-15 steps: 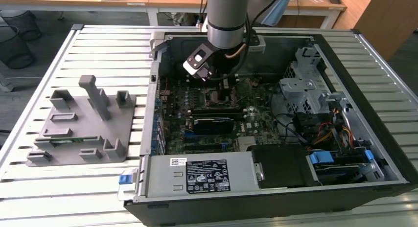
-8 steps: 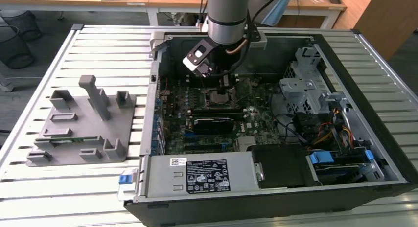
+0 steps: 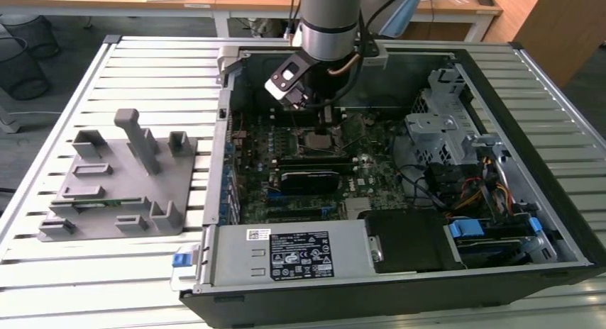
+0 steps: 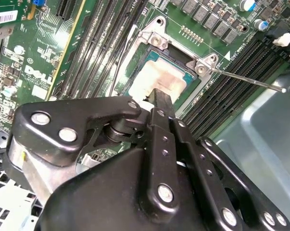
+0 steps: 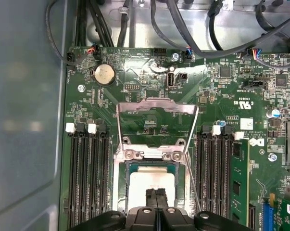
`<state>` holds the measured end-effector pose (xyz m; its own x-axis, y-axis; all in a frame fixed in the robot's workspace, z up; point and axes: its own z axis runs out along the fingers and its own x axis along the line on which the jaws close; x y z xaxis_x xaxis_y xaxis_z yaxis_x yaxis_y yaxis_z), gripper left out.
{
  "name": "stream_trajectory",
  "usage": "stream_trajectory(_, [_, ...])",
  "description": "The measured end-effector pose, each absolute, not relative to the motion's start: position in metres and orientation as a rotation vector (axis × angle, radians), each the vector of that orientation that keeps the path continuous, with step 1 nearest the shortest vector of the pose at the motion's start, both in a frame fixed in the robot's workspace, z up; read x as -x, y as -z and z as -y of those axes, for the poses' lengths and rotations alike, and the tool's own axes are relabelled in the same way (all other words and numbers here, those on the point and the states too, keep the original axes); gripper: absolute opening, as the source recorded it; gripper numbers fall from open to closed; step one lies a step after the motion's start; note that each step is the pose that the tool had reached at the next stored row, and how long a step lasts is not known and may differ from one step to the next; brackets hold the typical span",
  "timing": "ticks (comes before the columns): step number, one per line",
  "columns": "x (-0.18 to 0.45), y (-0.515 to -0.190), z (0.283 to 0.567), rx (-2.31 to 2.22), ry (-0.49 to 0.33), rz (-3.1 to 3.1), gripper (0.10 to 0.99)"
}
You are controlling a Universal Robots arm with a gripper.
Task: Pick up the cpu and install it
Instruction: 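Place the cpu into insertion slot, then close the cpu cover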
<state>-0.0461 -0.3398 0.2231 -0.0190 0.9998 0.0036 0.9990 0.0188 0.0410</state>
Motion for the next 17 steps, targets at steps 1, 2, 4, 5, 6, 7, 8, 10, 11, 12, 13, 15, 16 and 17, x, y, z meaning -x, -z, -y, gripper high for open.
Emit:
stream_trajectory(1, [0.0461, -0.2237, 0.3398, -2.182, -0.049, -2.223, 0.106])
stream_trajectory(2, [0.0461, -0.2243, 0.3398, -2.182, -0.049, -2.223, 0.106])
stream_trajectory(4, [0.046, -0.2252, 0.3398, -2.182, -0.049, -2.224, 0.106])
stream_trajectory(5, [0.046, -0.2256, 0.3398, -2.182, -0.049, -2.224, 0.106])
stream_trajectory(6, [0.046, -0.226, 0.3398, -2.182, -0.048, -2.224, 0.106])
stream_trajectory(7, [0.046, -0.2264, 0.3398, -2.182, -0.048, -2.224, 0.106])
stream_trajectory(8, [0.046, -0.2267, 0.3397, -2.182, -0.048, -2.224, 0.106])
stream_trajectory(10, [0.046, -0.2269, 0.3398, -2.182, -0.049, -2.224, 0.106])
stream_trajectory(11, [0.046, -0.2272, 0.3398, -2.182, -0.048, -2.224, 0.106])
stream_trajectory(12, [0.046, -0.2274, 0.3398, -2.182, -0.048, -2.224, 0.106])
stream_trajectory(13, [0.046, -0.2275, 0.3398, -2.182, -0.048, -2.224, 0.106])
stream_trajectory(15, [0.046, -0.2279, 0.3398, -2.182, -0.048, -2.224, 0.106])
stream_trajectory(16, [0.046, -0.2281, 0.3398, -2.182, -0.048, -2.224, 0.106])
stream_trajectory(17, [0.046, -0.2281, 0.3398, -2.183, -0.048, -2.224, 0.106])
